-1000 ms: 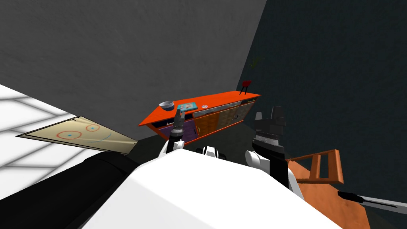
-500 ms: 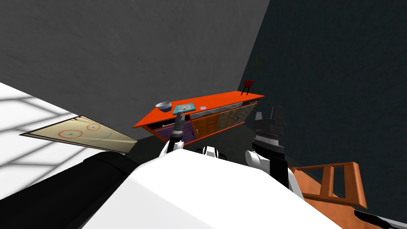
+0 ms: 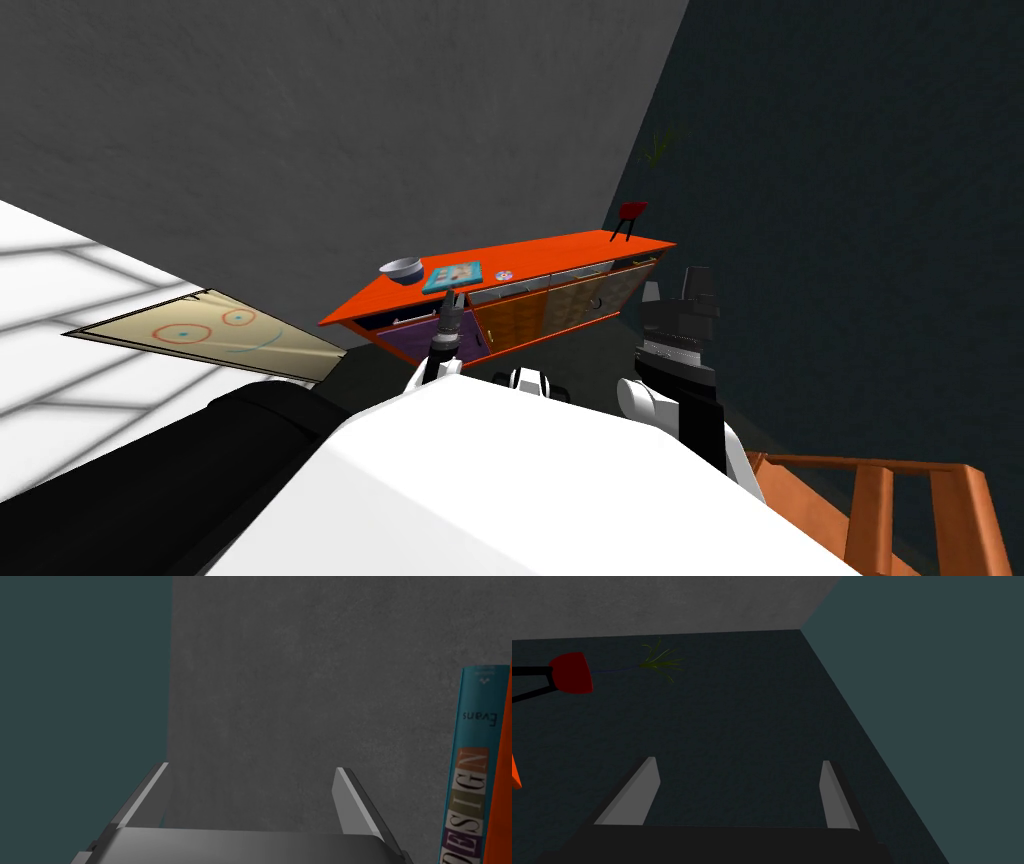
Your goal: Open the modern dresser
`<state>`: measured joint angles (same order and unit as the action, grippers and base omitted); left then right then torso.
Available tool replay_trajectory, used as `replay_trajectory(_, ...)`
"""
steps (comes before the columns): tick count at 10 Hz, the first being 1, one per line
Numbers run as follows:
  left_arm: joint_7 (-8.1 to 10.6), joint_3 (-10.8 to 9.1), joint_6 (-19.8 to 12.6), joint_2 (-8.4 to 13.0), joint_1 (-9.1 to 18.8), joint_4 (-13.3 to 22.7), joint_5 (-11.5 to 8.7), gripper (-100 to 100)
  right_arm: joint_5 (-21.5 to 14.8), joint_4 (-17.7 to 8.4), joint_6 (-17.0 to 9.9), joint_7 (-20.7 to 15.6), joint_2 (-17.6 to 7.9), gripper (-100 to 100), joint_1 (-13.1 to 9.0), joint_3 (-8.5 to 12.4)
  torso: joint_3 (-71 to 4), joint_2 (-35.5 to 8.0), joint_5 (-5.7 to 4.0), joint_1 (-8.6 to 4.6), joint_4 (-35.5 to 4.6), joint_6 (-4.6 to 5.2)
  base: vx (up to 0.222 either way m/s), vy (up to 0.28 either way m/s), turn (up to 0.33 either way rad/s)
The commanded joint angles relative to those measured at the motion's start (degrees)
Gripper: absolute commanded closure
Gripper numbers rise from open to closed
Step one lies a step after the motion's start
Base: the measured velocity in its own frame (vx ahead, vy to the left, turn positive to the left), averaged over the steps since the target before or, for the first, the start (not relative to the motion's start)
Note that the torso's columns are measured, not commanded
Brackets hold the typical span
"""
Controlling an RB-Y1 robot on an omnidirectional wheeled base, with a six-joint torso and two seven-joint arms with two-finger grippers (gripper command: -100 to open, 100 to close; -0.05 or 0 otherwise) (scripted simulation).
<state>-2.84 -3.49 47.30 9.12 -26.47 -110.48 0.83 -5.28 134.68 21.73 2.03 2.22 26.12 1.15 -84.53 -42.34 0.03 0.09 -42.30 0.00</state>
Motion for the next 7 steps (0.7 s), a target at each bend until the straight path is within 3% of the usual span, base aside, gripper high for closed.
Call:
replay_trajectory(1, 0.86, -0.88, 3.8, 0.3, 0.3, 5.0, -1.0, -100, 0.0, 0.0, 0.0, 0.0, 0.0, 0, 0.0, 0.0, 0.0, 0.0, -0.01, -0.03, 0.0, 0.00, 0.150, -0.118, 0.076)
replay_trajectory(7, 2.08, -2.12, 9.6, 0.2, 1.0, 13.7, -2.5, -100, 0.0, 0.0, 0.0, 0.0, 0.0, 0, 0.0, 0.0, -0.1, 0.2, -0.05, -0.17, 0.1, 0.00, 0.112, -0.101, 0.063)
